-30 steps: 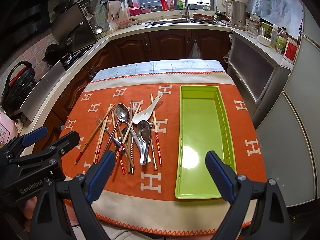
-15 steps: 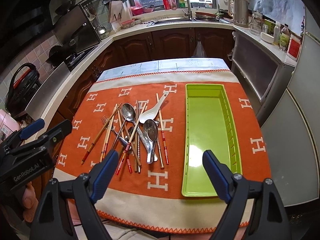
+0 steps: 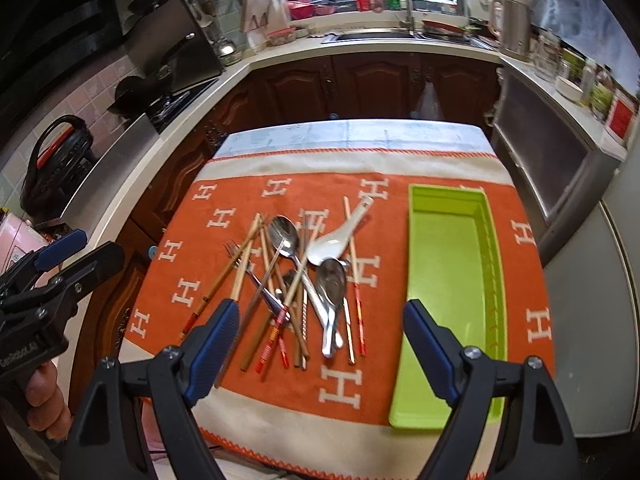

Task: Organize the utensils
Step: 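Lower both tools toward the chopsticks in the utensil pile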

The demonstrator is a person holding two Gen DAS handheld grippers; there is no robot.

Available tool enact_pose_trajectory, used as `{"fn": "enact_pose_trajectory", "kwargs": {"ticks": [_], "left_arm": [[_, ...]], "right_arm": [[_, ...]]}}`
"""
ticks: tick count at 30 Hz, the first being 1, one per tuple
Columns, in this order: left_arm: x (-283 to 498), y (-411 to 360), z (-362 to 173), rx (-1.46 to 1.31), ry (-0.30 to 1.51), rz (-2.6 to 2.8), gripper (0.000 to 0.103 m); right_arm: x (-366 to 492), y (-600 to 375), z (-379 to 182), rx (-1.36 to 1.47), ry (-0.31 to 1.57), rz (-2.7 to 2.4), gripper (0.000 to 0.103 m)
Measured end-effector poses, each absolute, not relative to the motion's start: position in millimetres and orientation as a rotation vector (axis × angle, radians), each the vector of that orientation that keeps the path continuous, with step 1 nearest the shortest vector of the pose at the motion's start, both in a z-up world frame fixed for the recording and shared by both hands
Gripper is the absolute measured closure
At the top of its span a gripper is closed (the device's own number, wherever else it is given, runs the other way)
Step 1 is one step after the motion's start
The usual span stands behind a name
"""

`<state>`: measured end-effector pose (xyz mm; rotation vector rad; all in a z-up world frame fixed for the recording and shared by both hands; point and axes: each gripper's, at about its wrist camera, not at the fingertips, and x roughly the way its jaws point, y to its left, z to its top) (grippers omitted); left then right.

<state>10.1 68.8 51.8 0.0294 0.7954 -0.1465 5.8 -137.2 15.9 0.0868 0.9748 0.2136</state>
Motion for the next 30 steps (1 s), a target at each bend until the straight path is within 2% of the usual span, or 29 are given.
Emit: {"fn": "enact_pose_trajectory", "kwargs": {"ticks": [6, 14, 16, 18, 21, 27, 30], "left_arm": [[38.0, 90.6, 40.1, 0.039, 0.819, -0.136, 0.014], [80.9, 117.6, -20.7, -0.013, 0.970, -0.125, 0.016], [87.6, 116.7, -38.9, -0.006, 1.003, -0.129, 0.026], [94.0, 114.9, -58.5, 0.008, 1.037, -0.138, 0.031], [102.4, 110.8, -86.5, 0.018, 1.081, -0.138, 0.036], [120.4, 107.9, -131.1, 0.004, 1.173, -0.147, 0.053], [126.6, 107.5, -142.9, 0.003, 1.196, -0.149, 0.054]], "right_arm": [[29.0, -114.9, 11.1, 0.089, 1.015, 0.280, 0.030], [64.0, -97.1, -25.1, 0.154, 1.114, 0.325, 0.045], [72.1, -96.6, -40.6, 0.185, 1.158, 0.324, 0.050], [79.4, -95.2, -54.9, 0.203, 1.197, 0.320, 0.054], [90.0, -94.5, -79.5, 0.232, 1.262, 0.309, 0.060], [106.4, -94.5, -118.7, 0.315, 1.364, 0.295, 0.071], [113.5, -93.5, -132.0, 0.335, 1.394, 0.280, 0.073]]}}
